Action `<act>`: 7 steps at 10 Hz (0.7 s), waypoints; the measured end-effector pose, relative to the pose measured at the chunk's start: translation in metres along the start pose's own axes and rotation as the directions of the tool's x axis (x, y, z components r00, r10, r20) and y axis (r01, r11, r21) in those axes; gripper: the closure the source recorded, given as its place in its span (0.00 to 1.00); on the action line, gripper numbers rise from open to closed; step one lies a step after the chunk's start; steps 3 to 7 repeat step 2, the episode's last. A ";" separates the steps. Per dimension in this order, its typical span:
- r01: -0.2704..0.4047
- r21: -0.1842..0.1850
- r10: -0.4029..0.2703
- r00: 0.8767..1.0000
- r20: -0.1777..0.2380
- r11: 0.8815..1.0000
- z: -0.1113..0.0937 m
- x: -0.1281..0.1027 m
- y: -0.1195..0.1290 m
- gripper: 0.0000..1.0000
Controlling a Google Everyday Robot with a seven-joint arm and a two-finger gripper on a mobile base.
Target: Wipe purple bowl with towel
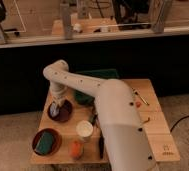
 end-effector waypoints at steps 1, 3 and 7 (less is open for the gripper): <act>0.001 0.001 -0.001 1.000 0.002 1.000 0.000 0.000 0.000 1.00; -0.001 0.002 0.001 1.000 0.002 1.000 0.000 0.001 0.001 1.00; -0.001 0.002 0.001 1.000 0.002 1.000 0.000 0.001 0.001 1.00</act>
